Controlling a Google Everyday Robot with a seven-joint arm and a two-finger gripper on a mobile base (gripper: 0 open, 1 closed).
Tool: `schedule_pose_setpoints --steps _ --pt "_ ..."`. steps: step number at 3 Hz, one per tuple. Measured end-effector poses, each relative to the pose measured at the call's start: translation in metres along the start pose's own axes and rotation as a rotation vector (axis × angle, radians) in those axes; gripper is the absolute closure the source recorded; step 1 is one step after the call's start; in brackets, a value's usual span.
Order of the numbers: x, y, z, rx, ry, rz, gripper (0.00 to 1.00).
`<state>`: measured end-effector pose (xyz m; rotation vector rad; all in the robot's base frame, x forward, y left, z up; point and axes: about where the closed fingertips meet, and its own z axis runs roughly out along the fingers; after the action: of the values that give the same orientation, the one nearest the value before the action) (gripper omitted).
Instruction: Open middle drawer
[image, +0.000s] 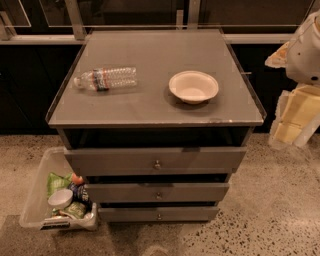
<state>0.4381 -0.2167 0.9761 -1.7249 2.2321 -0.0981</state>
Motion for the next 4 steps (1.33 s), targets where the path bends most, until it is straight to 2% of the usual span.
schedule_pose_setpoints --steps 1,2,3,4 --pt "0.000 0.000 0.000 0.000 0.000 0.000 0.00" --pt "0.000 0.006 0.004 0.025 -0.030 0.002 0.00" --pt "-0.003 0.037 0.024 0.037 -0.129 0.010 0.00" --pt "-0.017 0.082 0.068 0.014 -0.269 0.034 0.00"
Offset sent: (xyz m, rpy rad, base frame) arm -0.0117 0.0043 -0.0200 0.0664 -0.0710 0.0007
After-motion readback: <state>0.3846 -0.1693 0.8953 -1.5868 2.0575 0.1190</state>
